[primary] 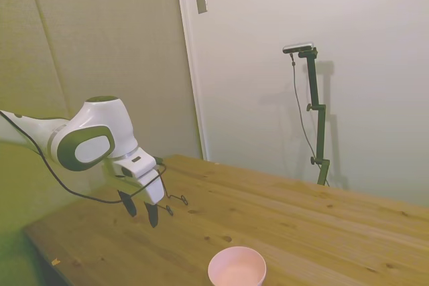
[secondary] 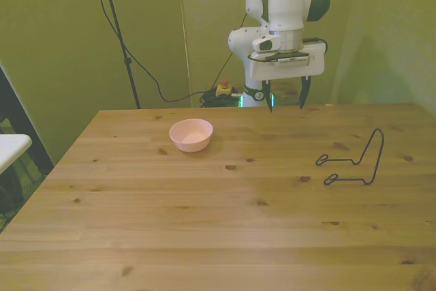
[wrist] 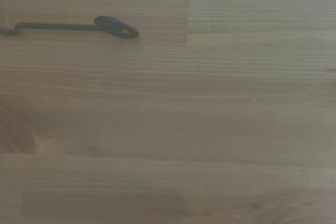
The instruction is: Load the bowl
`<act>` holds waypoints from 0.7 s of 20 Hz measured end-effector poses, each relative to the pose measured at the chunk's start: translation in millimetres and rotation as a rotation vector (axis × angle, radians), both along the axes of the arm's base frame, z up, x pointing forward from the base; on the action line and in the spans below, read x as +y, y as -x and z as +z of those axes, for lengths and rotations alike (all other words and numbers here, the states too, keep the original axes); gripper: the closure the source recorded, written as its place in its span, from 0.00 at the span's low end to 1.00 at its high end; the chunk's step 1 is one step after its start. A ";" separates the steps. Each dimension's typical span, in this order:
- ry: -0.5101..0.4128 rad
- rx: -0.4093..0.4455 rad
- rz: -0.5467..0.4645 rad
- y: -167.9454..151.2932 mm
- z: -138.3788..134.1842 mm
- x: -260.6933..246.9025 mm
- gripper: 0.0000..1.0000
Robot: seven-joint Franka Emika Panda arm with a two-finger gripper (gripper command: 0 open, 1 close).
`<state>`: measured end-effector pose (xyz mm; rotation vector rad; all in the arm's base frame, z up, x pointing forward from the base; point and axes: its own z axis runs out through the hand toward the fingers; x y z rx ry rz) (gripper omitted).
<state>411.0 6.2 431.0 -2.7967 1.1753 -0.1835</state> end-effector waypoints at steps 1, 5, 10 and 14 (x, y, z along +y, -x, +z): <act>0.000 0.001 0.000 -0.2 0.0 -0.1 0.00; 0.016 0.008 -0.017 -0.5 -0.2 -6.8 0.00; 0.095 -0.004 -0.104 3.8 9.0 -56.8 0.00; 0.108 0.004 -0.174 18.1 10.6 -103.0 0.00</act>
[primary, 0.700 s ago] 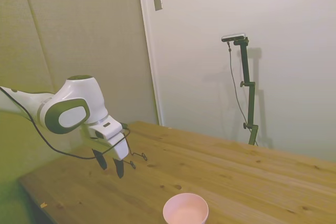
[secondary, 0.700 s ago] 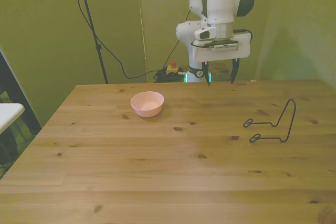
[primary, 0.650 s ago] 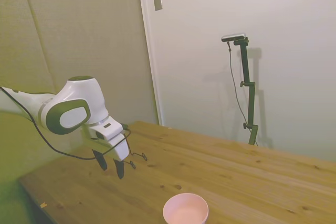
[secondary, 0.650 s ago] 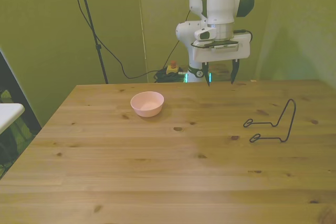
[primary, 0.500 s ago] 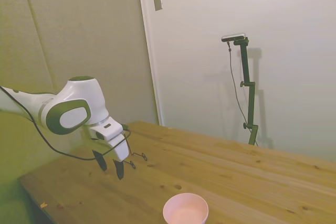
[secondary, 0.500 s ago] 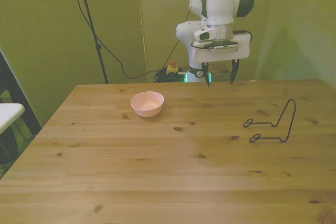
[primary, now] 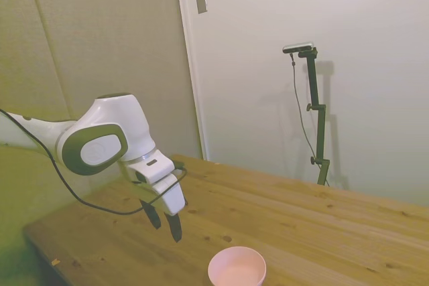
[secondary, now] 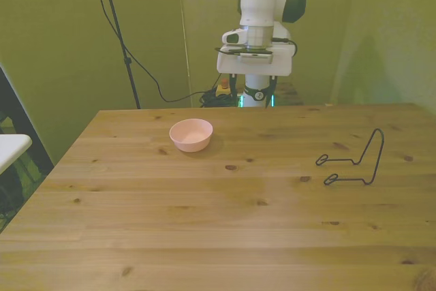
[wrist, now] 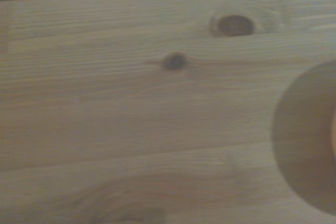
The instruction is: Load the bowl
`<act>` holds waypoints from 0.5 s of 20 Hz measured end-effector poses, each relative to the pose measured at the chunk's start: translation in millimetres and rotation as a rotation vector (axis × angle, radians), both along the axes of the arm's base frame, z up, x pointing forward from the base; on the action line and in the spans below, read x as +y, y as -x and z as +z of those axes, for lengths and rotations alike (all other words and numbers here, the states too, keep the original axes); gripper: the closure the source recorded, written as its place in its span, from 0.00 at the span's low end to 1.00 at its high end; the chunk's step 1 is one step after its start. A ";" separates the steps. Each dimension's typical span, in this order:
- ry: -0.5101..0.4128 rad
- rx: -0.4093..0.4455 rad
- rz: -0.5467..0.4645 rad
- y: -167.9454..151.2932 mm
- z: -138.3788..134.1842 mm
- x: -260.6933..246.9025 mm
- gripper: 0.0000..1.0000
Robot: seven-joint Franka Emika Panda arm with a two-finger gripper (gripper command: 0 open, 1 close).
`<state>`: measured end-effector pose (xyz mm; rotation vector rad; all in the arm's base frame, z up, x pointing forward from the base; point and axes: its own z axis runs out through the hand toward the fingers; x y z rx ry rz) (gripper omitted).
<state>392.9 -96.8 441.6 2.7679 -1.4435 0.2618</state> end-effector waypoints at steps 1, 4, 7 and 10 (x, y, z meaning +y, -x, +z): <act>0.001 0.004 -0.012 3.6 -2.3 -9.4 0.00; 0.006 0.002 -0.038 11.7 -8.7 -31.8 0.00; 0.009 -0.017 -0.058 12.2 -10.9 -44.1 0.00; 0.019 -0.030 -0.070 8.9 -17.1 -52.7 0.00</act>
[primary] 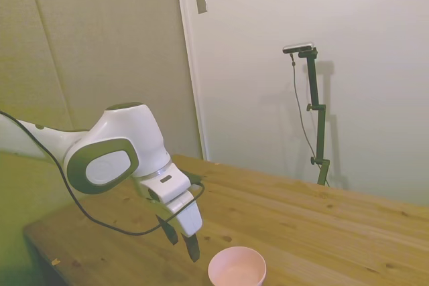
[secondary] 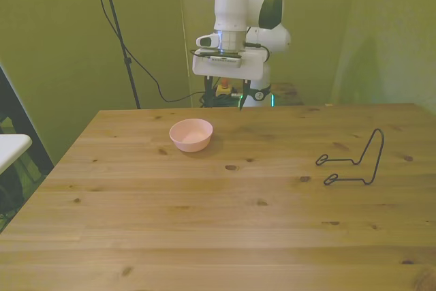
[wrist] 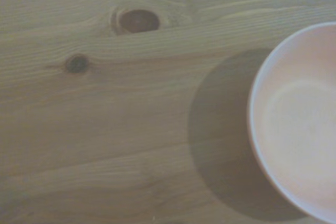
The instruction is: Load the bowl
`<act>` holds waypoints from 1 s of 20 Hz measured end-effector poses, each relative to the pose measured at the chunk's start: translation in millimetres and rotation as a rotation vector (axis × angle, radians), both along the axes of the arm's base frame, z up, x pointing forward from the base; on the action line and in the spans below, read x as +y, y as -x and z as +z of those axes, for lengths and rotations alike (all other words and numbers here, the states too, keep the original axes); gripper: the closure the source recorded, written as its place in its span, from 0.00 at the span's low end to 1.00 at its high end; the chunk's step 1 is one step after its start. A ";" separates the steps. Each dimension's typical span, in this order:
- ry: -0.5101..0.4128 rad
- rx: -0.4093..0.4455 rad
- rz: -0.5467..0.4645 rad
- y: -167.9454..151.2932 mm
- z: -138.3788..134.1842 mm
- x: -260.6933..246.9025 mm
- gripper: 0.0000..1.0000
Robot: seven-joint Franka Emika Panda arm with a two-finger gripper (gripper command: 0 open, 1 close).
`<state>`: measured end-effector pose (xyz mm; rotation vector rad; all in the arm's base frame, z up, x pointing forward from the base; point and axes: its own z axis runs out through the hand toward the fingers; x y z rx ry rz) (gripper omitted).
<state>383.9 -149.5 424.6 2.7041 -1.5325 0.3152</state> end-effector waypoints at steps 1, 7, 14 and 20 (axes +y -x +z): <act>0.004 -0.004 -0.005 -1.6 -2.4 -3.4 0.00; 0.016 -0.034 -0.030 -23.3 -15.6 -21.2 0.00; 0.014 -0.029 -0.054 -56.9 -41.6 -41.7 0.00; 0.005 -0.002 -0.044 -70.8 -58.4 -40.8 1.00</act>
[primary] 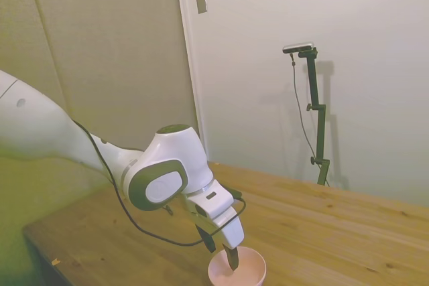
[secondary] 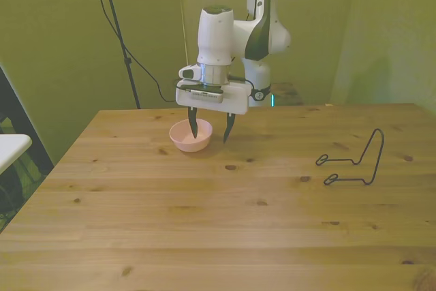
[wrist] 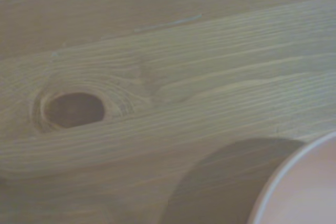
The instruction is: Load the bowl
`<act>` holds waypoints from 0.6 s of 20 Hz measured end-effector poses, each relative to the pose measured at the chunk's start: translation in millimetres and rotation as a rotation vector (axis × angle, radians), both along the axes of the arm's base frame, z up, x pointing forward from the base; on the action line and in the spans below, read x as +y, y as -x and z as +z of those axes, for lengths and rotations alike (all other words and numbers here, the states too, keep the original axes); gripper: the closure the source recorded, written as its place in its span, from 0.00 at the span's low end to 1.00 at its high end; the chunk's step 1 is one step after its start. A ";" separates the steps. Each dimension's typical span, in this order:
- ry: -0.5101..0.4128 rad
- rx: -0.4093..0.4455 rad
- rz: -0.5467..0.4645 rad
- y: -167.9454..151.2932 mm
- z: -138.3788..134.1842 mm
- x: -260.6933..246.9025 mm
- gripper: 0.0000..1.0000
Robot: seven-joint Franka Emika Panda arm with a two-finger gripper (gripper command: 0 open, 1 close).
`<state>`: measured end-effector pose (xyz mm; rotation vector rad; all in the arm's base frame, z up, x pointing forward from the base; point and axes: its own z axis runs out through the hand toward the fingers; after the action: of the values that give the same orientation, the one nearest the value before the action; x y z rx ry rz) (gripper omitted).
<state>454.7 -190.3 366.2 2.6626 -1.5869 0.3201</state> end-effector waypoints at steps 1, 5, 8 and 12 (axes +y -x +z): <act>-0.001 0.001 0.000 0.1 -0.5 -0.1 1.00; -0.007 0.014 -0.002 1.3 -2.1 -0.1 1.00; -0.009 0.019 0.001 0.8 -3.6 1.5 1.00; -0.011 0.025 0.004 -0.1 -6.0 3.0 1.00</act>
<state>454.8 -187.3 360.2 2.6674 -1.5805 0.2786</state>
